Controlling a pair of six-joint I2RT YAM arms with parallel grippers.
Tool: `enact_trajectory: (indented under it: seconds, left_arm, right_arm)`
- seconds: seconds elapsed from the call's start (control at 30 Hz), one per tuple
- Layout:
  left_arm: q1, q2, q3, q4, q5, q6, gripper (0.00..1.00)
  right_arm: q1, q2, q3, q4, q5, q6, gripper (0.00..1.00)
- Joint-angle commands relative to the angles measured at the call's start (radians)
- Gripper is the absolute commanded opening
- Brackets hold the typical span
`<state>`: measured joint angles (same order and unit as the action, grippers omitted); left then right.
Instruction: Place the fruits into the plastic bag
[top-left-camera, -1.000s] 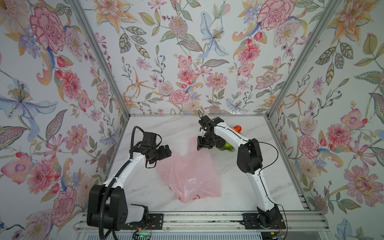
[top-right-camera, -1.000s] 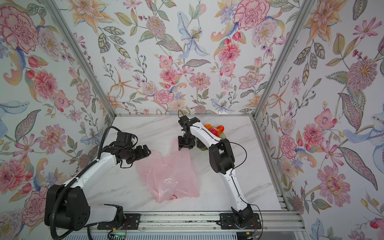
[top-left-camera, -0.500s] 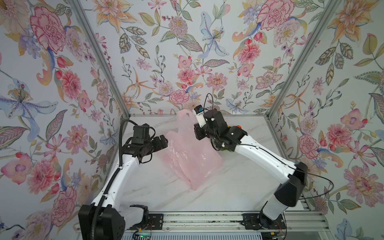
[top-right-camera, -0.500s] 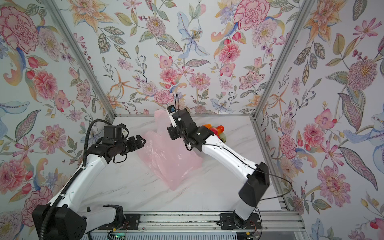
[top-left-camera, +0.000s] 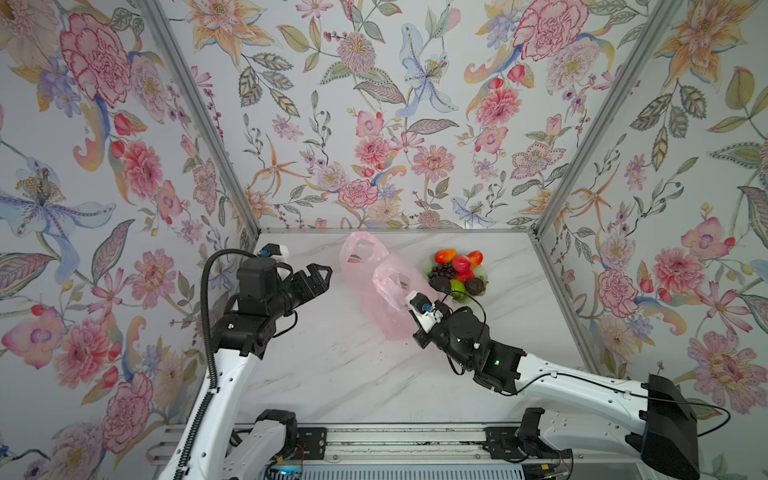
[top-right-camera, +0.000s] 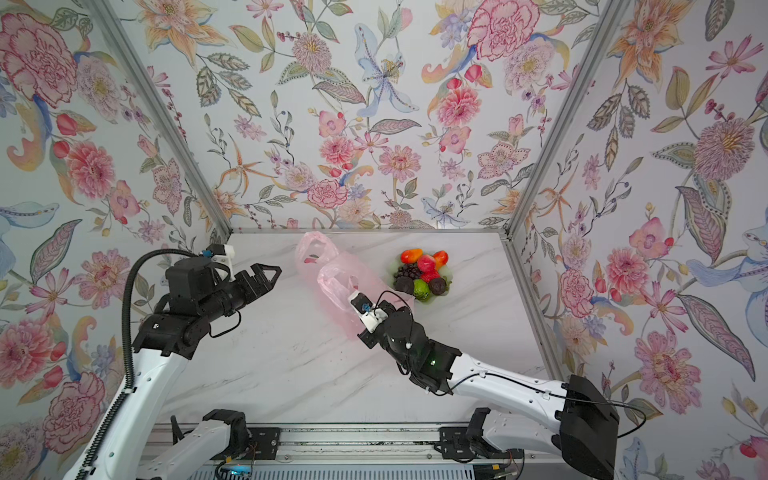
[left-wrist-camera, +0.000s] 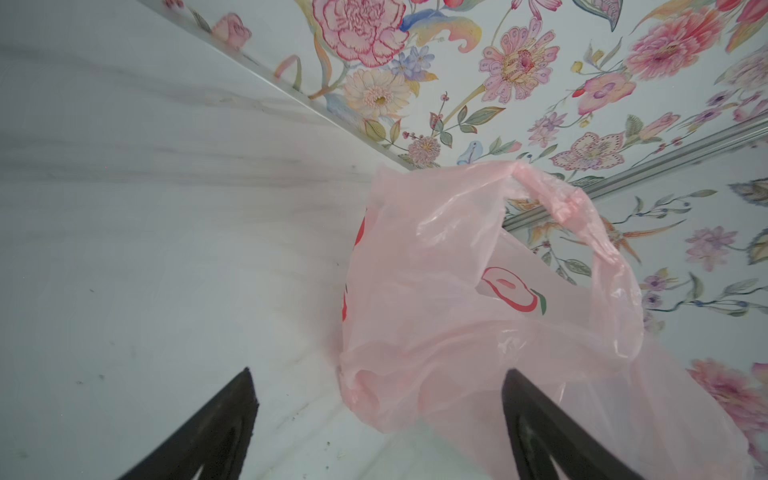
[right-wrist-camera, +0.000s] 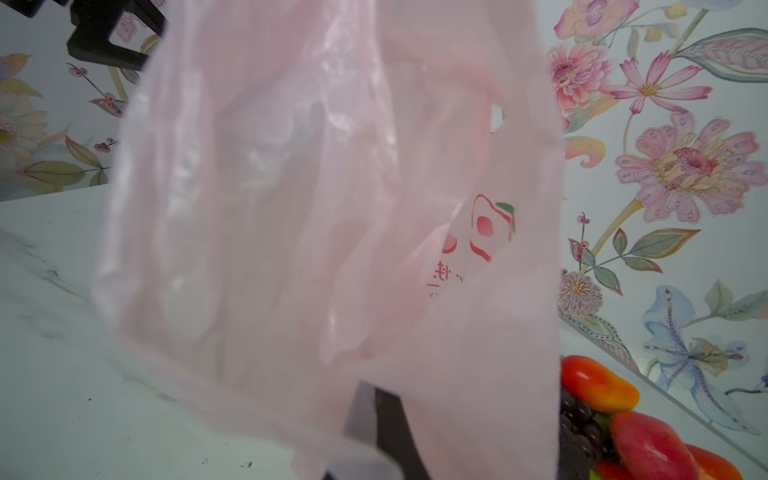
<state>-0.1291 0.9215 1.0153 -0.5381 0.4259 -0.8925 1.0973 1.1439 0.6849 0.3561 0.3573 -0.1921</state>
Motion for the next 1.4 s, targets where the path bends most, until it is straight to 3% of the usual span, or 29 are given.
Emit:
enact_trajectory:
  seconds: [0.0,0.17,0.33,0.5,0.6,0.83,1.07,1.37]
  left_arm:
    - [0.006,-0.075,-0.113,0.108,0.169,-0.240,0.93]
    - [0.007,-0.135,-0.143,0.269,0.246,-0.497,0.93]
    - [0.007,-0.085,-0.058,0.334,0.279,-0.574,0.94]
    - [0.008,-0.003,-0.029,0.514,0.315,-0.710,0.94]
    - [0.008,0.086,0.083,0.506,0.329,-0.683,0.94]
    - [0.007,0.225,0.318,0.250,0.367,-0.484,0.95]
    - [0.008,0.186,0.237,0.185,0.381,-0.476,0.95]
    - [0.036,0.132,0.248,0.067,0.321,-0.436,0.95]
  right_arm:
    - [0.060,-0.027,-0.026,0.140,0.118,0.031,0.00]
    - [0.091,-0.027,-0.028,0.171,0.131,0.029,0.00]
    - [0.108,-0.035,-0.021,0.173,0.135,0.028,0.00]
    - [0.133,-0.039,-0.012,0.170,0.117,0.002,0.00]
    - [0.155,-0.037,-0.006,0.156,0.091,-0.041,0.00]
    - [0.205,-0.013,0.036,0.076,0.060,-0.114,0.00]
    - [0.224,-0.001,0.054,0.067,0.065,-0.131,0.00]
    - [0.236,-0.021,0.036,0.064,0.098,-0.129,0.00]
